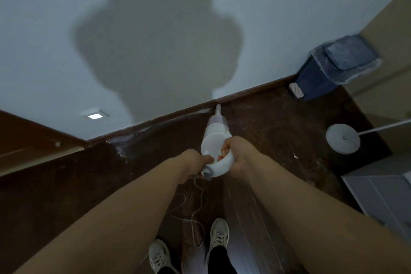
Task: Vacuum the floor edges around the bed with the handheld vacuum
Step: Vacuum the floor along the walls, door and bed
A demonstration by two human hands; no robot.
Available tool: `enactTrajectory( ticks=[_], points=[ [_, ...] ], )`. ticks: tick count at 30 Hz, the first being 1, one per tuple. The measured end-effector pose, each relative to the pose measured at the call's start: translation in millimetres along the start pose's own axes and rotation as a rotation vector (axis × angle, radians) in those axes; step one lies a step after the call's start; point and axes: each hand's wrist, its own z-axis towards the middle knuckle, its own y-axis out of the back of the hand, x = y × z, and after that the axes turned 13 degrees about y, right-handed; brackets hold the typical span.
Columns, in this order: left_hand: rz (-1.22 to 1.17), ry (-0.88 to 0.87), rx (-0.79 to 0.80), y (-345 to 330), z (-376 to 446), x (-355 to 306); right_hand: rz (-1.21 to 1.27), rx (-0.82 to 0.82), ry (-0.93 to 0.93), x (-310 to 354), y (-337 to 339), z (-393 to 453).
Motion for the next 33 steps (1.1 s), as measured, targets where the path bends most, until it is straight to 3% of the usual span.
enactTrajectory(
  ticks=[16, 33],
  points=[
    [-0.052, 0.001, -0.013, 73, -12, 79, -0.027, 0.132, -0.069, -34, -82, -37],
    [-0.169, 0.031, -0.018, 139, -8, 160, -0.061, 0.153, -0.058, -72, -177, -82]
  ],
)
